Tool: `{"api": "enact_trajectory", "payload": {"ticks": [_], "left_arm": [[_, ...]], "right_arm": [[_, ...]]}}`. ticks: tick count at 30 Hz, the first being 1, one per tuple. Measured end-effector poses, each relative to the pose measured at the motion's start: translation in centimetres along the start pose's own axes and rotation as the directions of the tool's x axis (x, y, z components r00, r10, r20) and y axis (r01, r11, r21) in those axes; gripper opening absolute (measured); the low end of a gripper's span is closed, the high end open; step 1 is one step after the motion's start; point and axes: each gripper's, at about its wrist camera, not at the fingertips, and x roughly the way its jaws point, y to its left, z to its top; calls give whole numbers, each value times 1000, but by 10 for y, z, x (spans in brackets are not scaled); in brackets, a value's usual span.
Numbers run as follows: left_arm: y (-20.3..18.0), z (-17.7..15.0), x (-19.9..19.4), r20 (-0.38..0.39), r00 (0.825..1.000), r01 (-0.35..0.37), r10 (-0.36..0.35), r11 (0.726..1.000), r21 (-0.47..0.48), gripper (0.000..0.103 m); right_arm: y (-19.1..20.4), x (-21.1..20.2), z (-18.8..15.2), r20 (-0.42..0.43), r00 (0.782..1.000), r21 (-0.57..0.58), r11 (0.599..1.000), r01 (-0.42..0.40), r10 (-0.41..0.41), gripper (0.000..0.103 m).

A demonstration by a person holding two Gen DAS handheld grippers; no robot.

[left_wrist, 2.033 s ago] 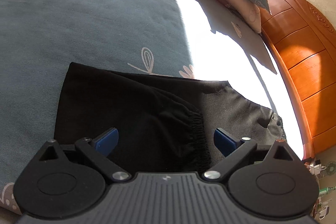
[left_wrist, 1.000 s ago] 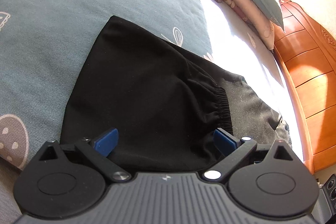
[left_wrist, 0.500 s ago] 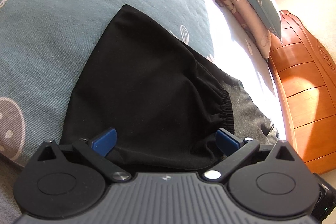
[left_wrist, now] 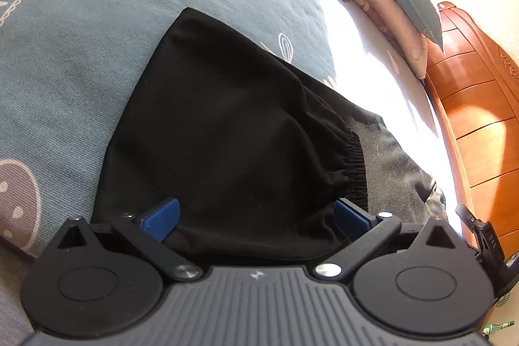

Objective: Fold clothes
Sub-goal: 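Lower the right gripper onto the elastic waistband and close it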

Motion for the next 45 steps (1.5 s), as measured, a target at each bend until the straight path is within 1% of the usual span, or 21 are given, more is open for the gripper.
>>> {"api": "enact_trajectory", "payload": {"ticks": [3,6,8,9,12,14,15,16,19,21,22,23,25,27,30,32,35,38,41,43,45], "left_arm": [[-8,-1,-1,-5,1000,-9,9,1000,15,101],[-11,-2,-2,-7,1000,-25,25,999,27,101],[-12,-2,-4,-3,999,-37,37,999,30,101],[-13,-2,-5,-1,999,-39,39,999,32,101],[-16,0,-8,5,999,-42,42,998,43,101],[-20,0,-9,9,999,-41,40,998,55,101],[-22,0,-9,10,999,-41,41,997,60,101],[-24,0,-9,10,999,-42,42,997,64,101],[-29,-1,-8,7,999,-42,42,996,80,101],[-30,-1,-8,5,999,-45,44,995,87,101],[-30,-2,-9,6,999,-48,47,995,87,101],[-28,-2,-10,9,999,-51,51,995,84,101],[-24,-3,-12,16,998,-59,58,996,74,101],[-20,-2,-14,21,998,-65,63,996,62,101],[-16,0,-13,24,998,-67,66,997,49,101],[-17,0,-11,20,998,-63,62,997,53,101],[-23,-2,-9,11,998,-64,63,995,77,101],[-32,-5,-8,20,995,-96,95,987,129,101],[-44,-9,-8,44,988,-155,149,963,222,101],[-48,-11,-6,39,988,-156,151,955,253,101],[-52,-11,-4,25,990,-143,141,954,264,101]], "right_arm": [[-26,22,0,-49,996,44,996,82,-80,103],[-54,42,-12,-124,986,133,983,123,-107,102],[-63,36,-18,-84,993,158,983,95,-82,102],[-65,31,-19,-75,994,170,981,96,-85,102],[-70,22,-16,-61,989,204,968,144,-134,102],[-74,20,-11,-57,989,242,959,149,-139,102],[-75,18,-9,-48,992,257,958,125,-116,102],[-72,15,-6,-25,997,263,961,83,-80,102],[-64,16,0,17,1000,237,971,7,-11,103],[-64,24,2,17,999,245,969,-32,28,103],[-67,28,2,12,999,253,967,-36,34,103],[-72,32,1,-5,1000,269,963,-9,10,103],[-85,36,-1,-39,997,291,954,73,-64,102],[-99,32,-4,-27,997,312,946,83,-78,102],[-106,23,-3,-17,994,306,946,107,-107,102],[-105,19,-3,-11,994,314,944,103,-105,102],[-100,8,0,32,994,314,945,90,-105,102],[-107,-10,1,94,991,360,931,58,-98,102],[-123,-24,-1,111,991,432,901,22,-78,102],[-138,-31,-3,116,991,491,871,-3,-62,102],[-154,-32,-5,113,993,551,834,-28,-41,102]]}}
